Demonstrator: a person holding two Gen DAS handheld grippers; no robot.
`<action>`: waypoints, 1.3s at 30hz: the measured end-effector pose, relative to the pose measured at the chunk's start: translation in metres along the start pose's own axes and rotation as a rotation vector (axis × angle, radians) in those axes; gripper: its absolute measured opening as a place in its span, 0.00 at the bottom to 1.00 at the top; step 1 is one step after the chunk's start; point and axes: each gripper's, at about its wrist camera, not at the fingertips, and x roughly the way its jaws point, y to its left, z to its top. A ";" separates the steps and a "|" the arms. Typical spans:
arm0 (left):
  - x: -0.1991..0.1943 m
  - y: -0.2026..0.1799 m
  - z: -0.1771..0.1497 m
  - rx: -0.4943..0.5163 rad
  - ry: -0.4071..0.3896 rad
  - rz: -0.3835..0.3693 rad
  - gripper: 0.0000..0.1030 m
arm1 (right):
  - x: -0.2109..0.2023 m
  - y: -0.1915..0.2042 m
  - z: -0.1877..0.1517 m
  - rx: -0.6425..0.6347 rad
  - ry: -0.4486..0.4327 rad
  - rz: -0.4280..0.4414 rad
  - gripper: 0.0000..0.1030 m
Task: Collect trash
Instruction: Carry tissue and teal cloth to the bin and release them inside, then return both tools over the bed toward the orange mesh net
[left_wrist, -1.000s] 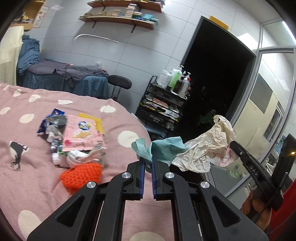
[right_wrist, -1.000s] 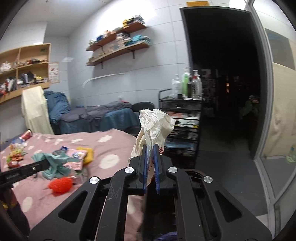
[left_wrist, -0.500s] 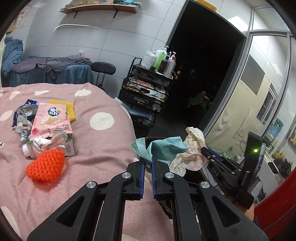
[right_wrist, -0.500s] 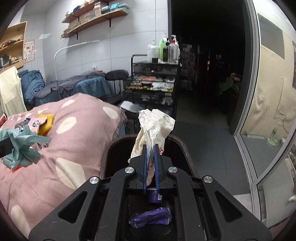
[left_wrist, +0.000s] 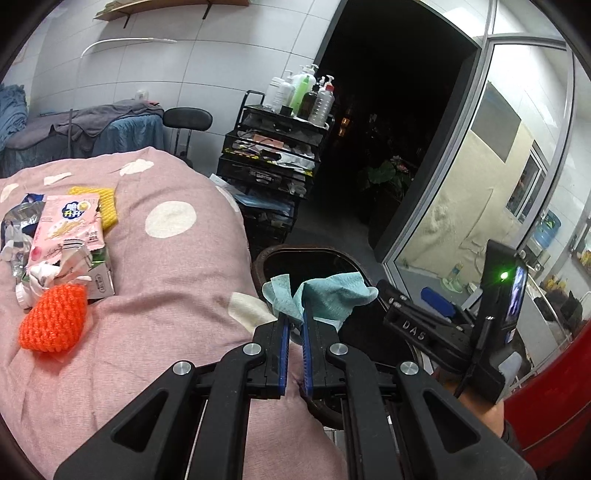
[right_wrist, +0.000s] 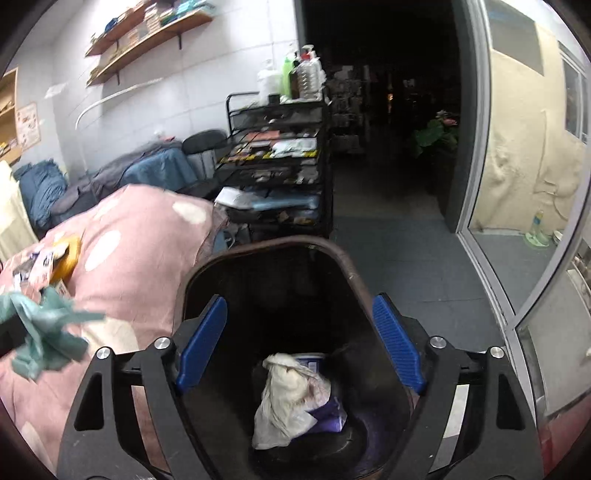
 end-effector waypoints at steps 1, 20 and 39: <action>0.002 -0.003 0.000 0.006 0.005 -0.003 0.07 | -0.004 -0.001 0.002 0.004 -0.016 -0.010 0.84; 0.062 -0.036 0.002 0.083 0.182 -0.054 0.07 | -0.059 -0.028 0.018 0.160 -0.232 -0.099 0.95; 0.086 -0.040 -0.009 0.110 0.281 -0.041 0.72 | -0.069 -0.035 0.023 0.215 -0.275 -0.106 0.95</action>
